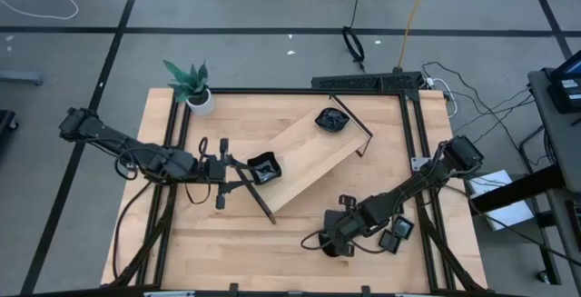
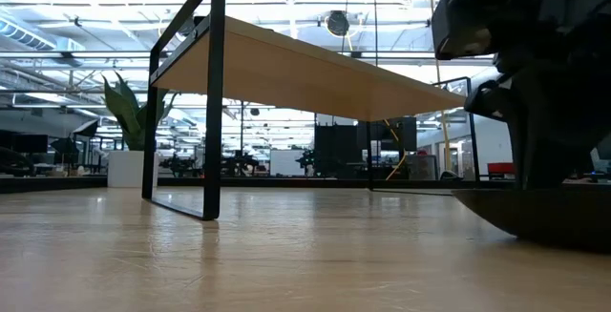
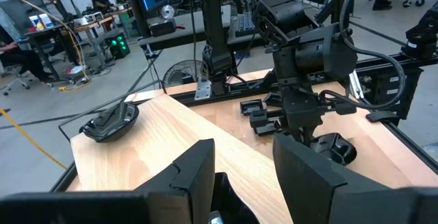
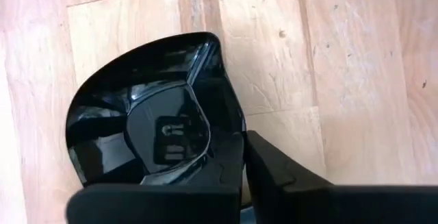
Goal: Pick & Place Mini shaped plates
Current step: Stack the leaf shaped plate on top of the other leaf shaped plates on the shelf
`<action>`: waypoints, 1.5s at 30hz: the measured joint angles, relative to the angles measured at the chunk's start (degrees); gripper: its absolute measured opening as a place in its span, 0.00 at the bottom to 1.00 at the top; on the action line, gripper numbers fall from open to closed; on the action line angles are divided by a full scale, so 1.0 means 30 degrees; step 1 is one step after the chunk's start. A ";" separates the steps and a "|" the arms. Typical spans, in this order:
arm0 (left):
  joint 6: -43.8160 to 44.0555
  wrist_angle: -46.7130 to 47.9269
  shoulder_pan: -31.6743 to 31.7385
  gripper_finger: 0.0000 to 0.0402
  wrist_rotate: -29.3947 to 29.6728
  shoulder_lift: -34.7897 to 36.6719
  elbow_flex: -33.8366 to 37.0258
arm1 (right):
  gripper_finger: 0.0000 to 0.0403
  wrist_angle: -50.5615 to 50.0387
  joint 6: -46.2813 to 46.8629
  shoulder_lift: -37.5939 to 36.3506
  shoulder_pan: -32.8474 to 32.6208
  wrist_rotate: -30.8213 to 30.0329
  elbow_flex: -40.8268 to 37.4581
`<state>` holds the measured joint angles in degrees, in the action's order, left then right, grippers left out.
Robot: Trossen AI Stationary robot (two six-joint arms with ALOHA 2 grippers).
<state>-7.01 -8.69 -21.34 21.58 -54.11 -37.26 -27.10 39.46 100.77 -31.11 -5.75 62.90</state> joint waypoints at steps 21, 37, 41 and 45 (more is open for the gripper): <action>0.0000 -0.0075 0.0000 0.38 -0.0002 0.0003 0.0007 | 0.00 0.1133 -0.4122 -0.5726 -0.0226 -0.2099 -0.0026; 0.0000 -0.0131 -0.0003 0.38 -0.0007 0.0000 0.0007 | 0.00 0.0800 -1.2949 -1.4886 0.6488 -0.6339 0.1129; 0.0000 -0.0131 -0.0004 0.38 -0.0007 0.0001 0.0007 | 0.00 -0.1250 -1.4723 -1.4843 1.0681 -0.4653 0.3108; 0.0000 -0.0132 0.0000 0.38 -0.0007 0.0007 0.0007 | 0.00 -0.3669 -1.6205 -1.3042 1.4366 -0.1728 0.6346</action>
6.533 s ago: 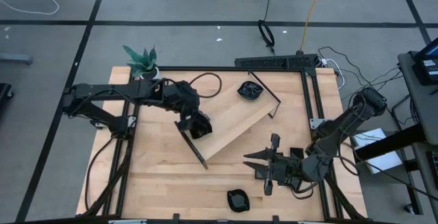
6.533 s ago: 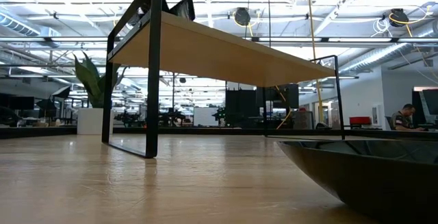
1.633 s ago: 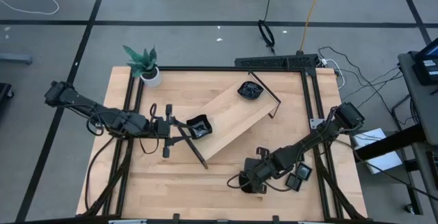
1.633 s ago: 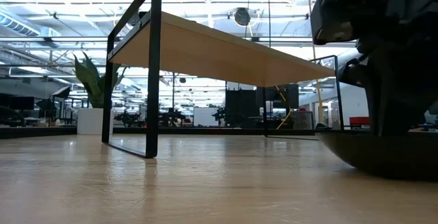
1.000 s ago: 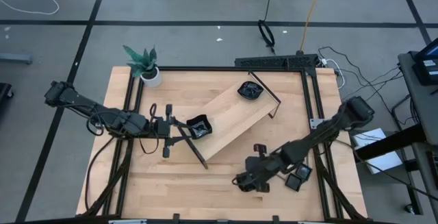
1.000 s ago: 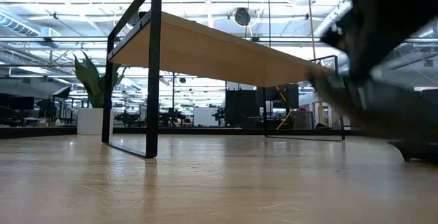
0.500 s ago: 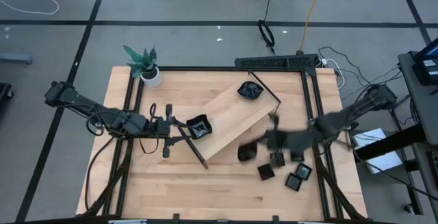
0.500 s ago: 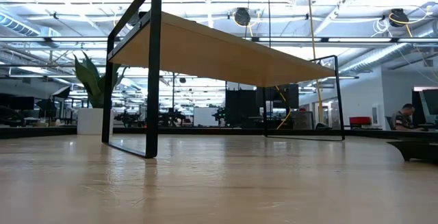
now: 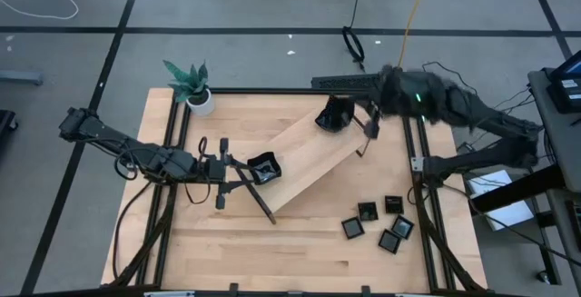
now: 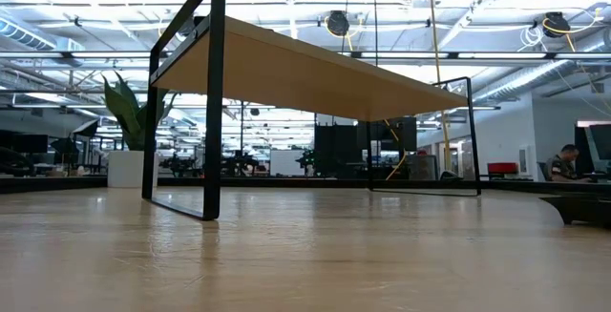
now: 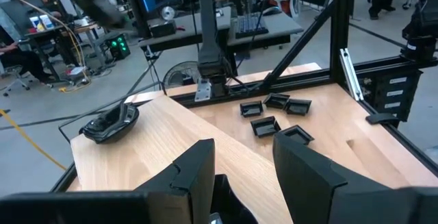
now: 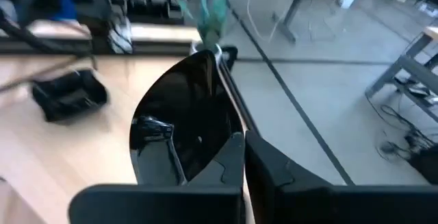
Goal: Pick & Place Mini shaped plates
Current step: Stack the leaf shaped plate on top of the other leaf shaped plates on the shelf
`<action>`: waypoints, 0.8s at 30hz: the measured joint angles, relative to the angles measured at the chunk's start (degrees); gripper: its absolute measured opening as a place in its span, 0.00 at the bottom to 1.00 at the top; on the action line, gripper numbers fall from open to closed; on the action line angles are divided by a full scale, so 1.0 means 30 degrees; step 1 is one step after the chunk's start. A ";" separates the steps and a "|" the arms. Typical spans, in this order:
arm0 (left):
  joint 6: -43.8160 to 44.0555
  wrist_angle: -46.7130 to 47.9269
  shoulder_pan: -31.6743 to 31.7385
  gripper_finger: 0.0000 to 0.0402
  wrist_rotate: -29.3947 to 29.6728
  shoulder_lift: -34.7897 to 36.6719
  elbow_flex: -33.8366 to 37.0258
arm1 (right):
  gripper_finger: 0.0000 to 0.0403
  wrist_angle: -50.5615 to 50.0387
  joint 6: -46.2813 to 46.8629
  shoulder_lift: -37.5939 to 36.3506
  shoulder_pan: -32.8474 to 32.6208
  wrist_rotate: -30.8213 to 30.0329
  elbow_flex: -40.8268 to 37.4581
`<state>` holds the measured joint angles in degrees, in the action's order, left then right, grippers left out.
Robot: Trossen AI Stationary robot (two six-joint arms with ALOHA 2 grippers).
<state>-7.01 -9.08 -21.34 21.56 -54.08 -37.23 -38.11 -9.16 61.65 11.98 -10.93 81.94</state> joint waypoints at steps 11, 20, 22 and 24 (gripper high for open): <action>0.0000 -0.0006 0.0000 0.38 0.0000 -0.0007 0.0000 | 0.00 -0.8094 -0.6207 0.7772 0.5475 0.4861 0.8984; 0.0000 -0.0014 0.0000 0.38 0.0000 -0.0007 0.0000 | 0.00 -1.1414 -0.8253 1.0412 0.7162 0.9738 0.9220; 0.0000 -0.0014 -0.0004 0.38 0.0000 -0.0007 0.0000 | 0.00 -1.1729 -0.8501 1.0882 0.7086 0.9684 0.9220; 0.0000 -0.0014 -0.0002 0.38 0.0000 -0.0002 0.0000 | 0.00 -1.1846 -0.8651 1.1308 0.7098 0.9746 0.9227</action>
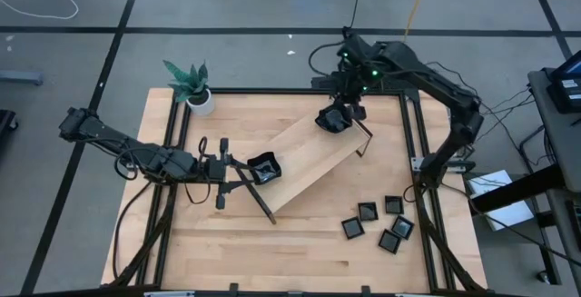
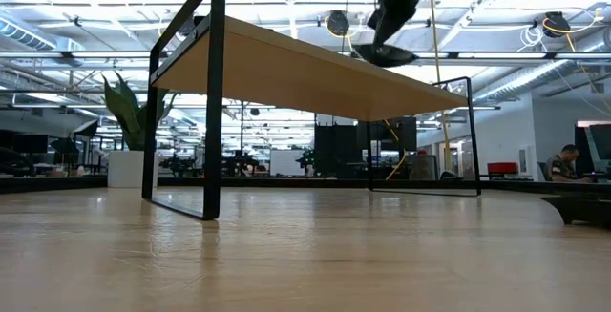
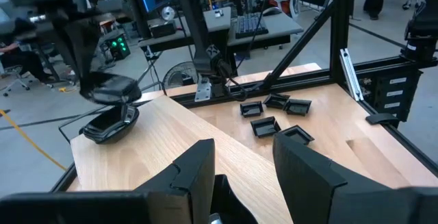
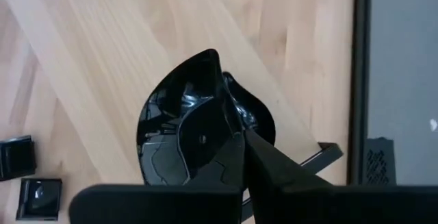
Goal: Pick & Place Mini shaped plates
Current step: Stack the leaf shaped plate on top of the other leaf shaped plates on the shelf
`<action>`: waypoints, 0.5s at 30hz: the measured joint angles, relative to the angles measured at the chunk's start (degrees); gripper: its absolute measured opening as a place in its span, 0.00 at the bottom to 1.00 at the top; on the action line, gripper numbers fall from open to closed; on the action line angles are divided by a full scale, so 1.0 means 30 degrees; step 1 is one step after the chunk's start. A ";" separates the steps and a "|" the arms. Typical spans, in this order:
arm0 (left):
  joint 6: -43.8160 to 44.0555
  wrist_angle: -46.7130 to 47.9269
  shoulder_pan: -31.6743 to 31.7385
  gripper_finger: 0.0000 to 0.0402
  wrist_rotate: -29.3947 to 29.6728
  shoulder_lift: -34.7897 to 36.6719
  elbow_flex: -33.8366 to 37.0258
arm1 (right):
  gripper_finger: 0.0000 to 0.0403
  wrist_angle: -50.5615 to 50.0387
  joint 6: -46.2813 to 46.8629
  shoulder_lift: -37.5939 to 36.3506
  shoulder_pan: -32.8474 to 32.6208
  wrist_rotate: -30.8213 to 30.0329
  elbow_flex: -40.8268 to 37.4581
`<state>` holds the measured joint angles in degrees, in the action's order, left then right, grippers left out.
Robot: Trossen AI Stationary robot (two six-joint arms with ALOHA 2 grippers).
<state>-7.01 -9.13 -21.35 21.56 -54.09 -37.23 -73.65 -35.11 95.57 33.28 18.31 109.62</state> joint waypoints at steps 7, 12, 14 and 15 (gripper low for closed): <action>0.0000 0.0002 -0.0001 0.38 0.0000 -0.0003 0.0000 | 0.00 -0.0447 -0.1037 0.1098 -0.0058 -0.0026 0.0000; 0.0000 0.0000 -0.0006 0.38 0.0000 0.0001 0.0000 | 0.00 -0.0188 -0.1620 0.1603 -0.0056 -0.0096 0.0000; 0.0000 0.0007 -0.0001 0.38 0.0000 -0.0001 0.0000 | 0.00 -0.0067 -0.1756 0.1766 -0.0051 -0.0282 0.0000; 0.0000 0.0007 -0.0004 0.38 0.0000 0.0000 0.0000 | 0.00 0.0079 -0.1754 0.1845 -0.0058 -0.0645 0.0000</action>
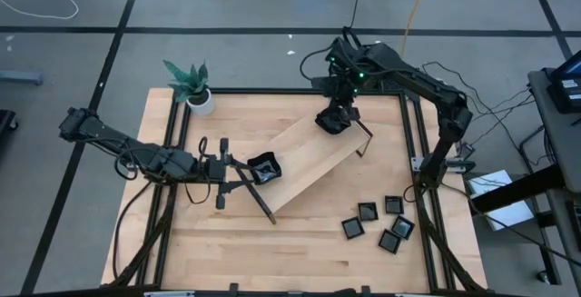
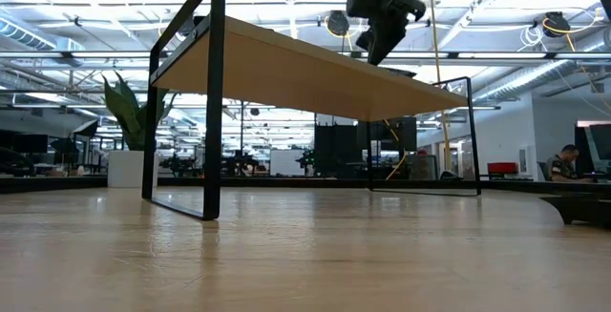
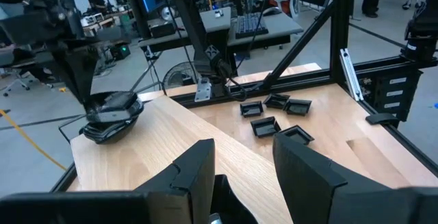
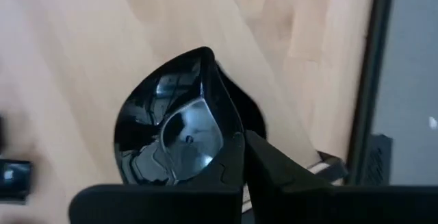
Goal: Pick & Place Mini shaped plates
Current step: Stack the leaf shaped plate on top of the other leaf shaped plates on the shelf, then put the square plate on the shelf
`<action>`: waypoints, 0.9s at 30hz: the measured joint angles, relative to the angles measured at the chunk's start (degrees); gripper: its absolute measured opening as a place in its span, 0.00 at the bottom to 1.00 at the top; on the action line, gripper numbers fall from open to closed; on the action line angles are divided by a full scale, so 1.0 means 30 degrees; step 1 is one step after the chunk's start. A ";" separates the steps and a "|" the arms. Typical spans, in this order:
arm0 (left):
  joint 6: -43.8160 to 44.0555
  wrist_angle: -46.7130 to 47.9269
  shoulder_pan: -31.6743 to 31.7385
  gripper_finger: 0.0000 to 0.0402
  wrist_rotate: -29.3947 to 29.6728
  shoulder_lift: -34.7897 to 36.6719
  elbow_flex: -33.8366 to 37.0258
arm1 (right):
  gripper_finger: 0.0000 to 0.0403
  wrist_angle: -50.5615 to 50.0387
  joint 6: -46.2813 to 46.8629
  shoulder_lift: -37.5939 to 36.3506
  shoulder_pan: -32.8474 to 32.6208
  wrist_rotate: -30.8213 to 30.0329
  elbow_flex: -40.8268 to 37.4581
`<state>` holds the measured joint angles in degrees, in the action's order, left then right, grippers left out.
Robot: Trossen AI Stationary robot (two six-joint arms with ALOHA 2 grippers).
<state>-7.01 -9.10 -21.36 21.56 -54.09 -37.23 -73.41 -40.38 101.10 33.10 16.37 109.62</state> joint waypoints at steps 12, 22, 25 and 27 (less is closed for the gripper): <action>0.0000 -0.0015 0.0002 0.38 0.0000 -0.0002 0.0000 | 0.14 0.0187 0.1187 0.0005 -0.0076 -0.1504 0.0000; -0.0002 -0.0010 0.0004 0.38 0.0000 -0.0005 0.0000 | 0.28 0.0129 0.2487 -0.2003 -0.1922 -0.5939 -0.0022; 0.0000 -0.0007 0.0003 0.38 0.0000 -0.0005 0.0000 | 0.27 -0.1434 0.4268 -0.3201 -0.3107 -0.5753 -0.0022; 0.0000 -0.0007 0.0004 0.38 0.0000 -0.0002 0.0000 | 0.26 -0.2735 0.6172 -0.4177 -0.4122 -0.5142 -0.0411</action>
<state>-7.01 -9.13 -21.35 21.56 -54.10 -37.23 -81.62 -21.86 88.57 20.74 0.94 108.39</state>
